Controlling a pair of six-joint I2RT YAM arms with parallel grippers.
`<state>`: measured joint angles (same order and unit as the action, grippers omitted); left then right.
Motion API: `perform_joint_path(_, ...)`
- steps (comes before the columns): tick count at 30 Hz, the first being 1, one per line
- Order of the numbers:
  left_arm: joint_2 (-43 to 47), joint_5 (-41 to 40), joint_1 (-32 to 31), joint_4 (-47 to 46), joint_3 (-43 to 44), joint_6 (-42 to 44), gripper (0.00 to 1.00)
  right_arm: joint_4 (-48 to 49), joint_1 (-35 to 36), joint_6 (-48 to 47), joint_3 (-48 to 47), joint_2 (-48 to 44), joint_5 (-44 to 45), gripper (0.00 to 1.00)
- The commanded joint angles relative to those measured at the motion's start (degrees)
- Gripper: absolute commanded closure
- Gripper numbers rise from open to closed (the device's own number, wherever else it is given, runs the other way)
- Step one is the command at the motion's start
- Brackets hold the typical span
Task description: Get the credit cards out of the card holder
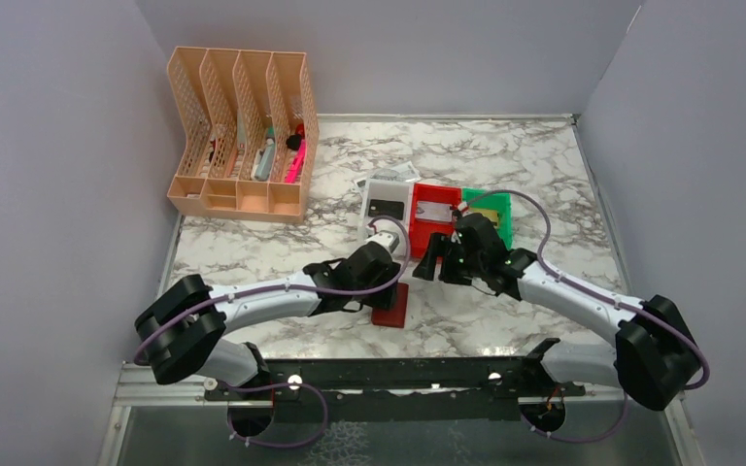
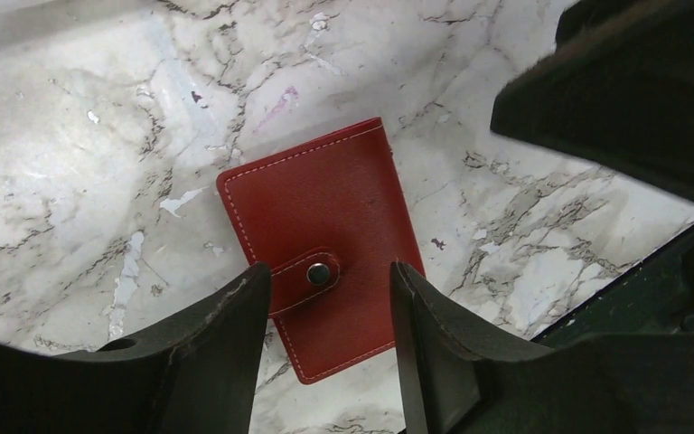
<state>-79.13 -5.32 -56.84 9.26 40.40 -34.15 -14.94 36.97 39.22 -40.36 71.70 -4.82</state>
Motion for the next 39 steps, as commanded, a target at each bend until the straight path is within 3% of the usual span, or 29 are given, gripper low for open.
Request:
perform_joint_path(1,-1.9,-3.7,-1.7,4.0,3.1,1.8,0.48,9.3,0.1,8.9,6.8,-5.5,-6.8,0.28)
perform_joint_path(24,-7.8,-8.3,-4.1,9.5,4.3,1.5,0.51,21.2,0.2,13.2,12.9,3.8,-18.6,0.31)
perform_joint_path(39,-10.3,-8.7,-4.3,9.5,5.0,1.5,0.85,24.1,0.7,13.3,12.9,7.9,-21.1,0.3)
